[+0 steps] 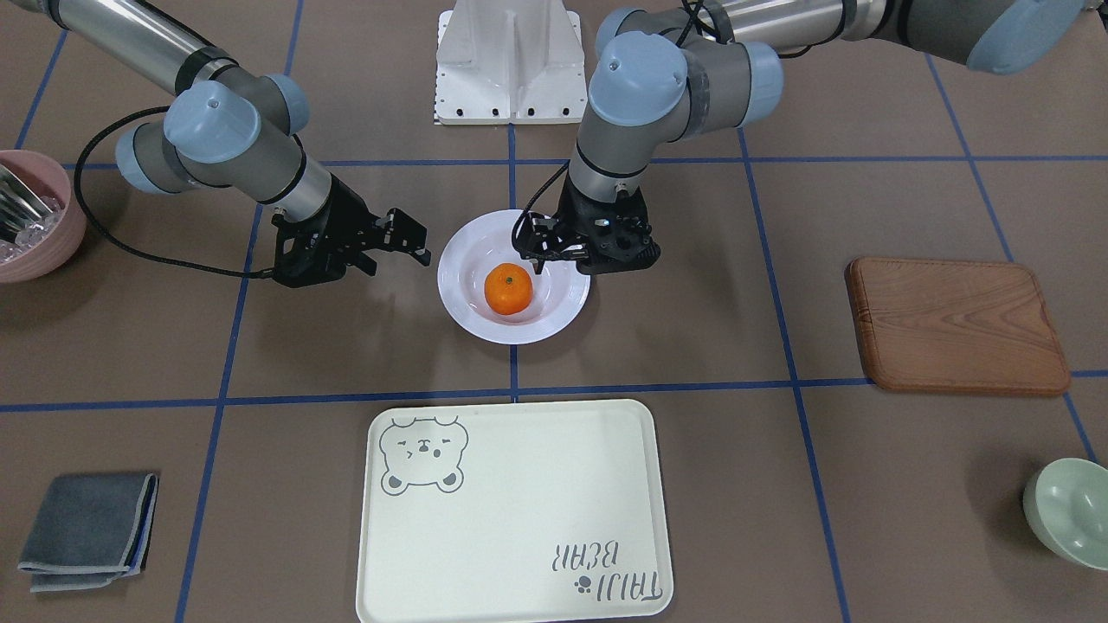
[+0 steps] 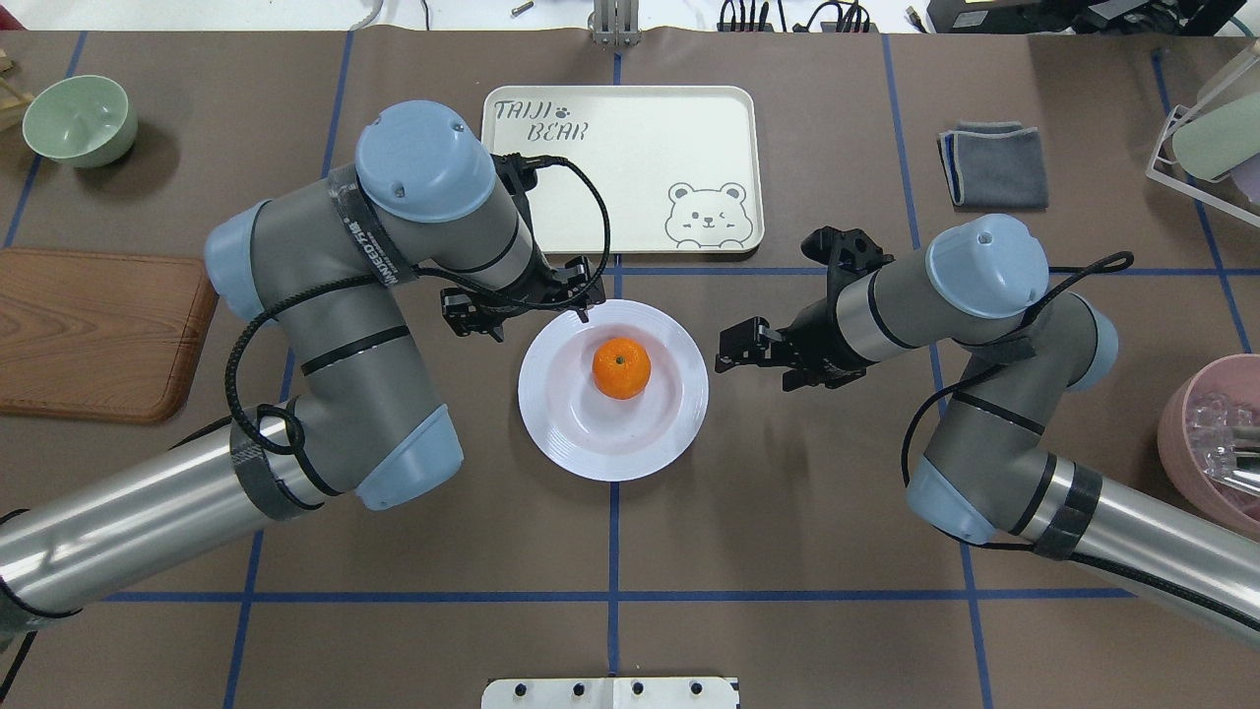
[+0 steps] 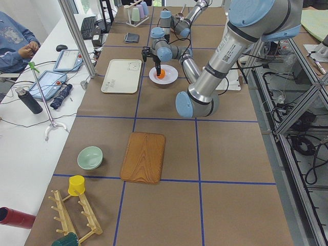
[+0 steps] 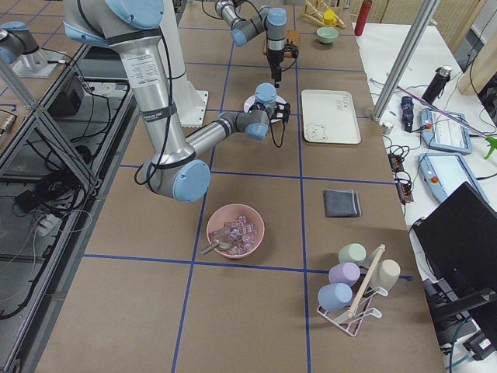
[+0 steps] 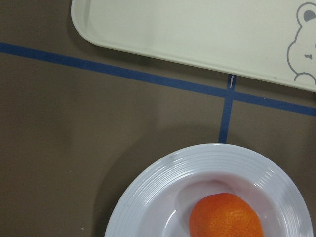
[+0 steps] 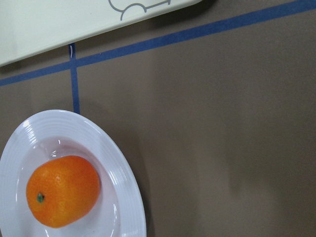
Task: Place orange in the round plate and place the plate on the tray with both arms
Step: 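Withdraw the left gripper while the right gripper grasps the white plate rim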
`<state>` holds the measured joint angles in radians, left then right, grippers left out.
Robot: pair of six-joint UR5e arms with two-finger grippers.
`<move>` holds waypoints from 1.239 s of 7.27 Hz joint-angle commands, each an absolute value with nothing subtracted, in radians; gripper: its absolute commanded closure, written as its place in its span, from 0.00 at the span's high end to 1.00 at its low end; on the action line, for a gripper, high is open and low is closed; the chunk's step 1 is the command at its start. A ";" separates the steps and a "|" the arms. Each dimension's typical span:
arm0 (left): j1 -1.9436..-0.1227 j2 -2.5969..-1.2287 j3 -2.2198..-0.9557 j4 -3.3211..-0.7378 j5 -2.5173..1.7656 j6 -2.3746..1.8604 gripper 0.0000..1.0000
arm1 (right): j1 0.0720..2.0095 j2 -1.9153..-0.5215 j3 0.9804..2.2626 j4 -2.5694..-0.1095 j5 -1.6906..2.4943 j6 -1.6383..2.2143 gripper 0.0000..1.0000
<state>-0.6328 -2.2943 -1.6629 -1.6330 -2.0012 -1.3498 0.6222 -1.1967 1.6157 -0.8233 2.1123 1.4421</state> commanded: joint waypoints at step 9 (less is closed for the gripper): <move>-0.900 -2.140 -1.855 -1.447 -2.151 -0.994 0.98 | 0.437 -1.184 1.352 -0.089 1.732 1.838 0.90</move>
